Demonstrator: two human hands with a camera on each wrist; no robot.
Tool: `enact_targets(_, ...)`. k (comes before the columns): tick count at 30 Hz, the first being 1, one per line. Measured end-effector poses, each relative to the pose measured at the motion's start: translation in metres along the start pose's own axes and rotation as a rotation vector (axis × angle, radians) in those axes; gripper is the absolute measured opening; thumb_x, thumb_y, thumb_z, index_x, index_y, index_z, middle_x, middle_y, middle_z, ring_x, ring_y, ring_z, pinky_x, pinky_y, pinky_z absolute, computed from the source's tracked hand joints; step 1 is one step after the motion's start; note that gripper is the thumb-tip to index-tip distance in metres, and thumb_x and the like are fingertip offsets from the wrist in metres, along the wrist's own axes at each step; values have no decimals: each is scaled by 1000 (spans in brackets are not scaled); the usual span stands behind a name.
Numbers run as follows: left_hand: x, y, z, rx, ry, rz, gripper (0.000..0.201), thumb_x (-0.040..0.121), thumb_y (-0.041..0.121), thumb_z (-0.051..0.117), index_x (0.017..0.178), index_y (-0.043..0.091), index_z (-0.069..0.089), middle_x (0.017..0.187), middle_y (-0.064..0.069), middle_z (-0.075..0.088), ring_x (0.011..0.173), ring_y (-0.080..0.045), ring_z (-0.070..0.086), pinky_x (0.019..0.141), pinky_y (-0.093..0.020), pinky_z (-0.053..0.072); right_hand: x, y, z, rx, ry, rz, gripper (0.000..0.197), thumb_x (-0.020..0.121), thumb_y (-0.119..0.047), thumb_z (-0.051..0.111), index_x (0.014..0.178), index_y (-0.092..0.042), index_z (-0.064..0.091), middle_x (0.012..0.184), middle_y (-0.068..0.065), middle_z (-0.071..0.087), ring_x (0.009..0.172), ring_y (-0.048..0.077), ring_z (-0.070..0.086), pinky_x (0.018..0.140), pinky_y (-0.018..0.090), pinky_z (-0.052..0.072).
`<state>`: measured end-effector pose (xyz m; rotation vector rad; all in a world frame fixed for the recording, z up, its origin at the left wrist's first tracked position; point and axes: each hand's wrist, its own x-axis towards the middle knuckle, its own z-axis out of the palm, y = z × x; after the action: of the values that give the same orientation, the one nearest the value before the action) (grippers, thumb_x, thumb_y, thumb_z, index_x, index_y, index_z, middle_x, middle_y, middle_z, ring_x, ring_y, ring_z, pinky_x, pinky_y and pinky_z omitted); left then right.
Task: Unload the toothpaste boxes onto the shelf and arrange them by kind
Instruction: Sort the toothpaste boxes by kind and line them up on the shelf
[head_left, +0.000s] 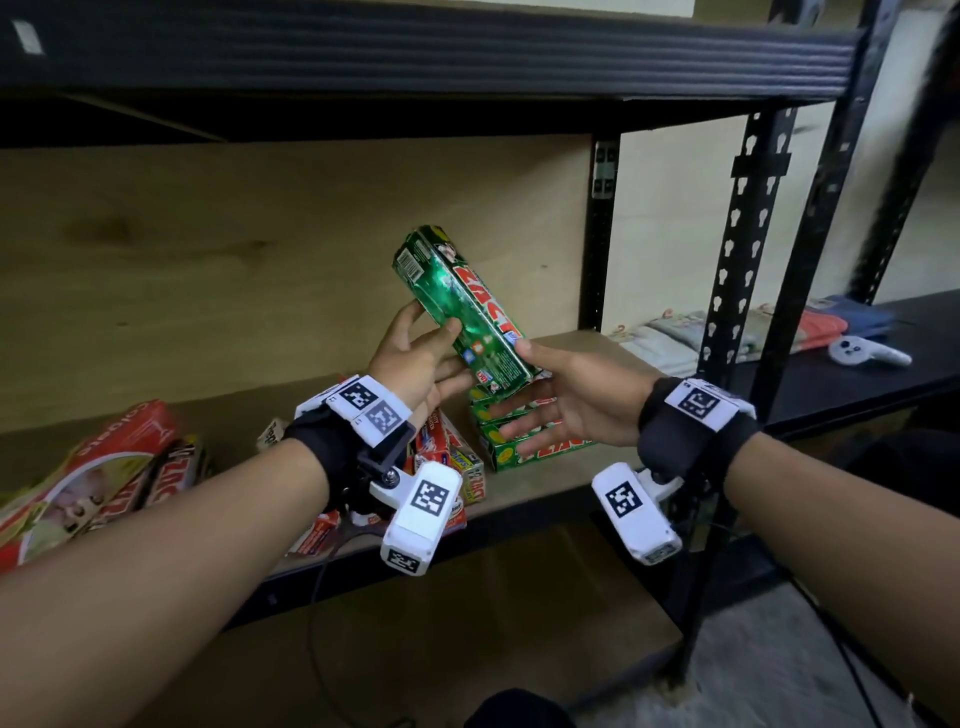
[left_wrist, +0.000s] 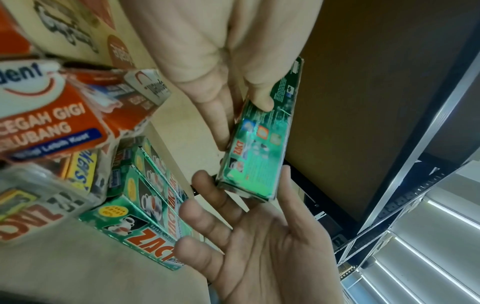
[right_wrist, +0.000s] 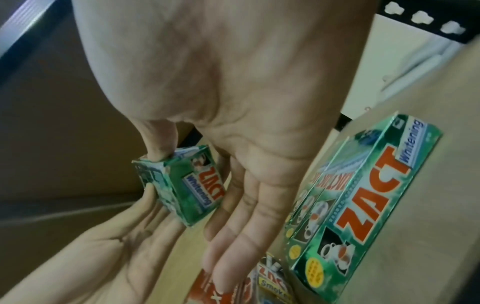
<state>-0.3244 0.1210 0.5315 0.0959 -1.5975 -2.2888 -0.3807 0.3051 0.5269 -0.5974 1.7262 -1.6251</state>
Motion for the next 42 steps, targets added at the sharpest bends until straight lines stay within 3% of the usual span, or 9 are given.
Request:
enact_targets(7, -3, 8, -2, -78, -39, -2, 41, 89, 15, 67, 127, 9, 52, 120, -16, 67, 106, -31, 67, 86, -42, 58, -11, 0, -25, -18, 117, -58, 48, 91, -32, 65, 127, -2, 55, 120, 22, 61, 89, 30, 63, 76, 39, 60)
enact_targets(12, -8, 9, 2, 112, -62, -25, 48, 83, 14, 74, 123, -3, 54, 116, -17, 68, 102, -23, 70, 76, -30, 60, -23, 7, -58, -172, 233, -71, 45, 87, -18, 71, 126, -8, 53, 116, 18, 67, 96, 31, 68, 88, 45, 57)
enact_targets(14, -9, 8, 6, 386, -125, -57, 49, 76, 16, 81, 117, 3, 58, 114, -13, 69, 96, -21, 71, 73, -29, 60, -31, 12, -73, -210, 261, -78, 48, 85, -11, 72, 128, -11, 52, 119, 15, 66, 101, 30, 70, 89, 46, 56)
enact_targets(17, -12, 7, 13, 1197, -279, -8, 60, 63, 40, 87, 114, 23, 61, 107, 6, 67, 91, -12, 68, 72, -30, 57, -45, 20, -92, -383, 285, -89, 49, 81, -4, 74, 125, -16, 56, 121, 9, 61, 95, 25, 72, 84, 41, 59)
enact_targets(21, -14, -10, 38, 1777, -454, 76, 70, 70, 42, 83, 130, 20, 55, 128, 1, 59, 112, -18, 57, 90, -28, 47, -53, 32, -105, -700, 349, -26, 46, 79, -12, 79, 117, -30, 60, 115, -1, 60, 86, 19, 72, 80, 39, 60)
enact_targets(29, -16, -28, 57, 1926, -495, -32, 70, 73, 40, 82, 130, 11, 54, 127, -8, 57, 112, -24, 58, 91, -32, 50, -45, 54, -113, -1030, 373, 100, 56, 71, -41, 82, 116, -53, 52, 110, -17, 58, 86, 7, 67, 83, 38, 57)
enact_targets(34, -12, -39, 58, 1972, -561, -108, 53, 70, 45, 83, 97, 15, 48, 97, -2, 52, 84, -20, 52, 78, -31, 49, -35, 52, -112, -1164, 330, 154, 55, 73, -44, 80, 119, -53, 52, 112, -21, 59, 79, 3, 67, 85, 38, 55)
enact_targets(39, -10, -45, 54, 2003, -622, -56, 77, 70, 42, 83, 132, 17, 45, 128, -5, 50, 112, -25, 53, 81, -30, 44, -30, 52, -105, -1251, 367, 136, 74, 78, -43, 77, 138, -48, 35, 127, -14, 56, 82, 2, 58, 88, 33, 51)
enact_targets(42, -5, -44, 55, 2003, -645, -62, 87, 73, 40, 81, 144, 17, 36, 142, -9, 42, 125, -27, 46, 89, -32, 42, -25, 52, -101, -1370, 326, 132, 84, 83, -38, 73, 149, -45, 20, 139, -5, 48, 103, 14, 54, 84, 27, 43)
